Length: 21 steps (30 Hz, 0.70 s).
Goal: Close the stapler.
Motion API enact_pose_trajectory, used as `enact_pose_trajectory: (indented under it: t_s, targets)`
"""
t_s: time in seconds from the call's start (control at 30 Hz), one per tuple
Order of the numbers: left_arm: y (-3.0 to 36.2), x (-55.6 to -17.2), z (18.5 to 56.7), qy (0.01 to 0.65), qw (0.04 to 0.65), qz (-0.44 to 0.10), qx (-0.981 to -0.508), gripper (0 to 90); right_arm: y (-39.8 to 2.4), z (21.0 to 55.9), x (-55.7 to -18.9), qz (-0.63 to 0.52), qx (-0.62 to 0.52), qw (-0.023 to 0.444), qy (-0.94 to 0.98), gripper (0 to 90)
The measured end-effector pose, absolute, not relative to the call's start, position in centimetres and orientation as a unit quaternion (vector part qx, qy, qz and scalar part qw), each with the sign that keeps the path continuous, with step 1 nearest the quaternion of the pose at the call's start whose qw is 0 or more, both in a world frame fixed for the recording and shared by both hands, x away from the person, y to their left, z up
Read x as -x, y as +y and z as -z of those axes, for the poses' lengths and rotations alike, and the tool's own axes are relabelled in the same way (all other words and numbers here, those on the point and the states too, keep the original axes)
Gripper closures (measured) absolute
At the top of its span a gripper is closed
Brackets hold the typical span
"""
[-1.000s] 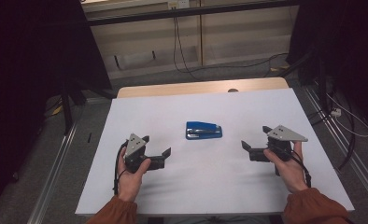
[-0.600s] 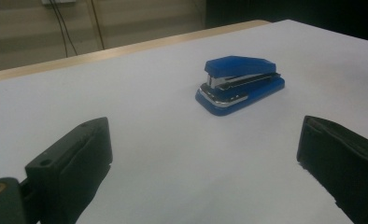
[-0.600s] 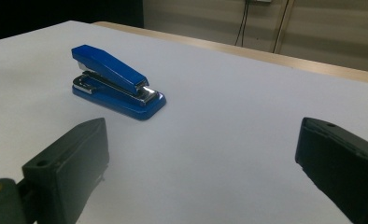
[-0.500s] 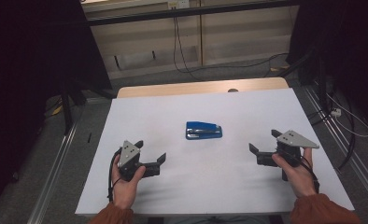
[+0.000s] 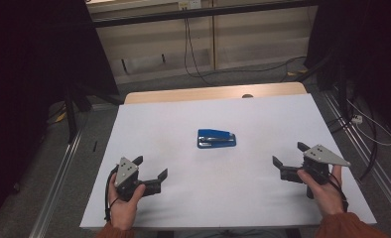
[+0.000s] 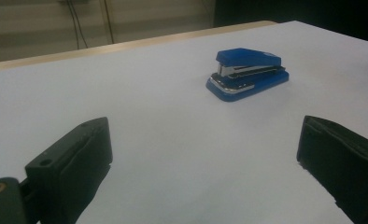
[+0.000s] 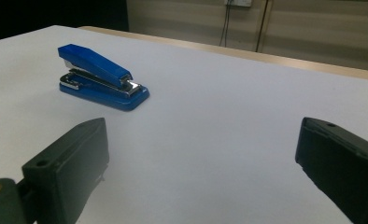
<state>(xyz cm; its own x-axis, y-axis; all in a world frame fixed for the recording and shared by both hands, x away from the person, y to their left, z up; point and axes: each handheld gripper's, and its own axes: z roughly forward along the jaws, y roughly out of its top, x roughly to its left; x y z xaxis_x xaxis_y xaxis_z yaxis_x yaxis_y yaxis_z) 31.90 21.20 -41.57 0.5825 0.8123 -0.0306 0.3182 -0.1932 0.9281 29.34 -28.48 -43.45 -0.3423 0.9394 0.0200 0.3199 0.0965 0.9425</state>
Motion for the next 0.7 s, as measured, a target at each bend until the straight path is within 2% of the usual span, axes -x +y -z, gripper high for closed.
enact_pose_trajectory:
  t_s: [0.5,0.7]
  targets:
    - [22.4,-30.2,41.8,0.404,0.490,-0.273,-0.722,3.5,-29.3,43.8,-27.0,-0.481,-0.487,0.327,0.652,1.7]
    - [22.5,-30.5,41.9,0.412,0.494,-0.262,-0.719,3.5,-29.1,44.0,-26.6,-0.483,-0.483,0.326,0.653,1.5]
